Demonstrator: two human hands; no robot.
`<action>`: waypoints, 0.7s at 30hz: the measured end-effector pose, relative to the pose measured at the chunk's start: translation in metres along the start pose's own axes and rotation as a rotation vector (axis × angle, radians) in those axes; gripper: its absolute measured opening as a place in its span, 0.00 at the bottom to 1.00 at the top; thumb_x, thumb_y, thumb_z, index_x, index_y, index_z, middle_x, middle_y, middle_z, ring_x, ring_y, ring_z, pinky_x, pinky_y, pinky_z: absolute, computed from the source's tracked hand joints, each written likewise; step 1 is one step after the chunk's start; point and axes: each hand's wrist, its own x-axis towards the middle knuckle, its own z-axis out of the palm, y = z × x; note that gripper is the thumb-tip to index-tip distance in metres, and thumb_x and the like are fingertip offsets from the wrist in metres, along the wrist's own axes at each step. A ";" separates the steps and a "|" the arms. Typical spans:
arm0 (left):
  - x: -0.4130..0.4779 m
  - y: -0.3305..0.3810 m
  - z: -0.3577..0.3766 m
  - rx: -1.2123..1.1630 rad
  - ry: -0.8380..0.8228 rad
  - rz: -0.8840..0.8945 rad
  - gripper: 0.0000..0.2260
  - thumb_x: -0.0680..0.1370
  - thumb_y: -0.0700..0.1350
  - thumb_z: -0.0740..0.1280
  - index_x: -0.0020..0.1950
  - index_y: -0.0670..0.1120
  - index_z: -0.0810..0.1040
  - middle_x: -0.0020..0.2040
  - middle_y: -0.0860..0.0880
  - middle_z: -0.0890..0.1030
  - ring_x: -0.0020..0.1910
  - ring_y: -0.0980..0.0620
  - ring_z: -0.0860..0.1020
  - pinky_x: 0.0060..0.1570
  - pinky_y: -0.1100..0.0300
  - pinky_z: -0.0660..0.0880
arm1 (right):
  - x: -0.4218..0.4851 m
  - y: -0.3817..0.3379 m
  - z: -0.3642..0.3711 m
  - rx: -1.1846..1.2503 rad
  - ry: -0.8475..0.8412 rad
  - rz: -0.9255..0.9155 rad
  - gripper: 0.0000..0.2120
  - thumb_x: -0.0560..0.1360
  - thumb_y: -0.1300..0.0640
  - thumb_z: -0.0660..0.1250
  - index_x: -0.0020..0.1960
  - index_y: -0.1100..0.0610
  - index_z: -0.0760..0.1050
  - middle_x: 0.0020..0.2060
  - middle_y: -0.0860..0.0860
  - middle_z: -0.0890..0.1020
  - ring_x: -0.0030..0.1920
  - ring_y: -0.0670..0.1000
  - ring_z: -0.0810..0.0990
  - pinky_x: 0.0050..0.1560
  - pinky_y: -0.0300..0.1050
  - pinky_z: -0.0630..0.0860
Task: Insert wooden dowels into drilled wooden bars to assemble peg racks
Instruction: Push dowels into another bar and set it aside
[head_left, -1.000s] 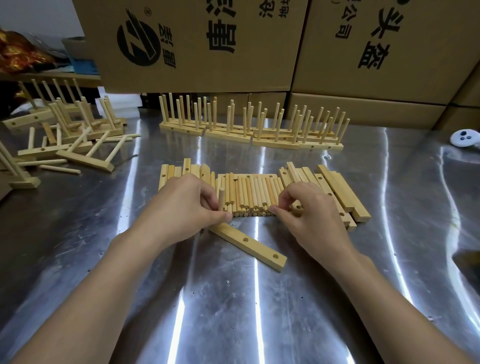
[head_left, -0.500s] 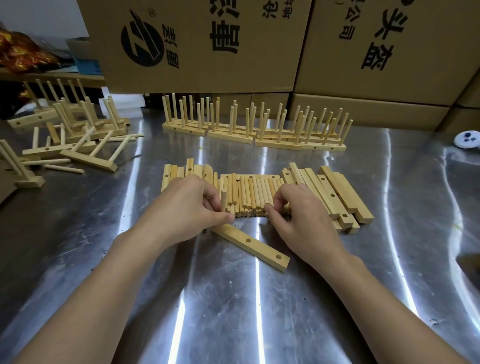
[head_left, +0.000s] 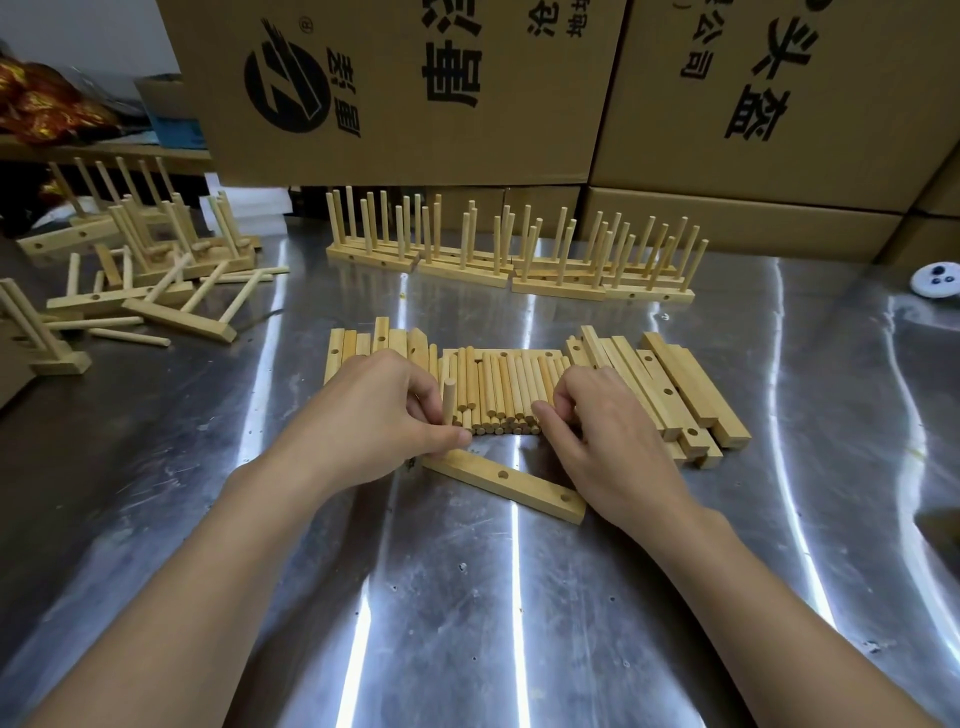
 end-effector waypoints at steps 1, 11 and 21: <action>0.000 0.000 0.000 -0.003 0.000 0.002 0.14 0.71 0.57 0.82 0.34 0.50 0.85 0.32 0.54 0.85 0.34 0.58 0.83 0.40 0.57 0.78 | 0.000 0.001 0.000 -0.006 0.005 0.001 0.12 0.84 0.50 0.66 0.44 0.49 0.67 0.40 0.42 0.72 0.45 0.46 0.69 0.44 0.39 0.67; -0.002 0.000 -0.001 -0.004 -0.006 0.003 0.14 0.71 0.57 0.82 0.34 0.50 0.85 0.31 0.55 0.85 0.35 0.59 0.83 0.40 0.58 0.79 | 0.001 0.002 0.003 -0.078 0.021 -0.067 0.07 0.82 0.55 0.67 0.48 0.50 0.70 0.44 0.43 0.72 0.48 0.48 0.69 0.48 0.43 0.68; -0.001 0.000 0.000 0.010 -0.009 0.009 0.15 0.71 0.57 0.82 0.34 0.48 0.84 0.31 0.54 0.84 0.35 0.58 0.83 0.38 0.60 0.77 | 0.003 0.000 0.005 -0.142 -0.045 -0.101 0.16 0.76 0.49 0.77 0.64 0.44 0.85 0.64 0.42 0.78 0.68 0.47 0.69 0.67 0.46 0.67</action>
